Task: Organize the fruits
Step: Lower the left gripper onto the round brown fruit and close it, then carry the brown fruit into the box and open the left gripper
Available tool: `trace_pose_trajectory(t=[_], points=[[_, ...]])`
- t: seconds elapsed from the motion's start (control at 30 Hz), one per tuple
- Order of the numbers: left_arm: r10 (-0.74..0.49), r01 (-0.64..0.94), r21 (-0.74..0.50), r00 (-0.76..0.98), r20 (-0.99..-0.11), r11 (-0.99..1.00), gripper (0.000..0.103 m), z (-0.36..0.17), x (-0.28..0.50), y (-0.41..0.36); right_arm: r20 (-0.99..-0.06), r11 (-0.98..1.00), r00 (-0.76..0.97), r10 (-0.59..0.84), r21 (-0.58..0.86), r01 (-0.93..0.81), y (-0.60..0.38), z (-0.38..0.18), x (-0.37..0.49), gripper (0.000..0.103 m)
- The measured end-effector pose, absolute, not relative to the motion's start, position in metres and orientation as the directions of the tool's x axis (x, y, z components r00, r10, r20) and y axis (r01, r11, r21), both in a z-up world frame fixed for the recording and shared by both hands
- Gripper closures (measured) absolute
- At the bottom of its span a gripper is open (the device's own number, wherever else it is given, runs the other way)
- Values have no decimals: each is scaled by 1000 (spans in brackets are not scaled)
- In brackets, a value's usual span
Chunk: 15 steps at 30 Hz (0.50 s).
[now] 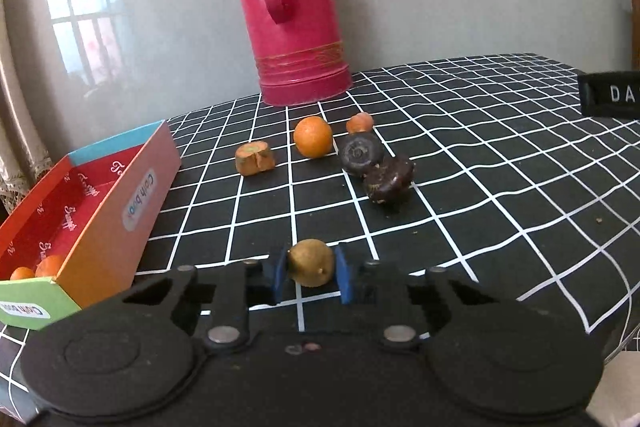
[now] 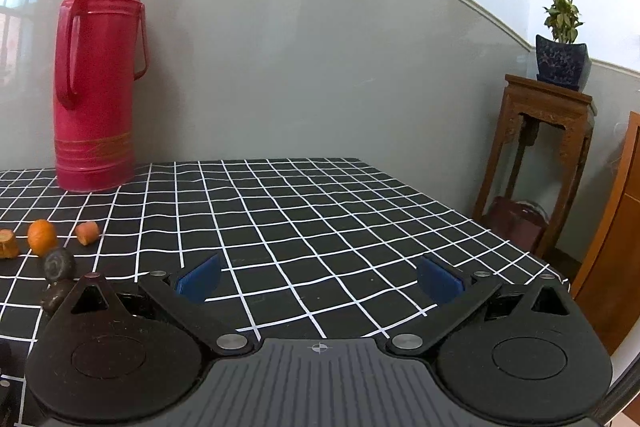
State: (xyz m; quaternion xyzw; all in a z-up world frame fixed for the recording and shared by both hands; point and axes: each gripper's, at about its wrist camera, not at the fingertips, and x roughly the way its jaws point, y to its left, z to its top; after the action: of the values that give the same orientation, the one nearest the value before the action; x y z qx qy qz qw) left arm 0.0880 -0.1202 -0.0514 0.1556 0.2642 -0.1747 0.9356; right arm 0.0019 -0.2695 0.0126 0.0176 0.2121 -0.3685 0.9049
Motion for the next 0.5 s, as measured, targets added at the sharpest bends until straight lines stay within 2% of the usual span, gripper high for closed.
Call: trace_pose_trajectory(t=[0.27, 0.5], points=[[-211, 361, 233, 845, -492, 903, 87, -41, 84, -112, -403, 747, 659, -635, -104, 656, -264, 16, 6, 0], [-110, 237, 299, 916, -385, 924, 87, -27, 83, -96, -409, 773, 681, -607, -106, 625, -253, 14, 12, 0]])
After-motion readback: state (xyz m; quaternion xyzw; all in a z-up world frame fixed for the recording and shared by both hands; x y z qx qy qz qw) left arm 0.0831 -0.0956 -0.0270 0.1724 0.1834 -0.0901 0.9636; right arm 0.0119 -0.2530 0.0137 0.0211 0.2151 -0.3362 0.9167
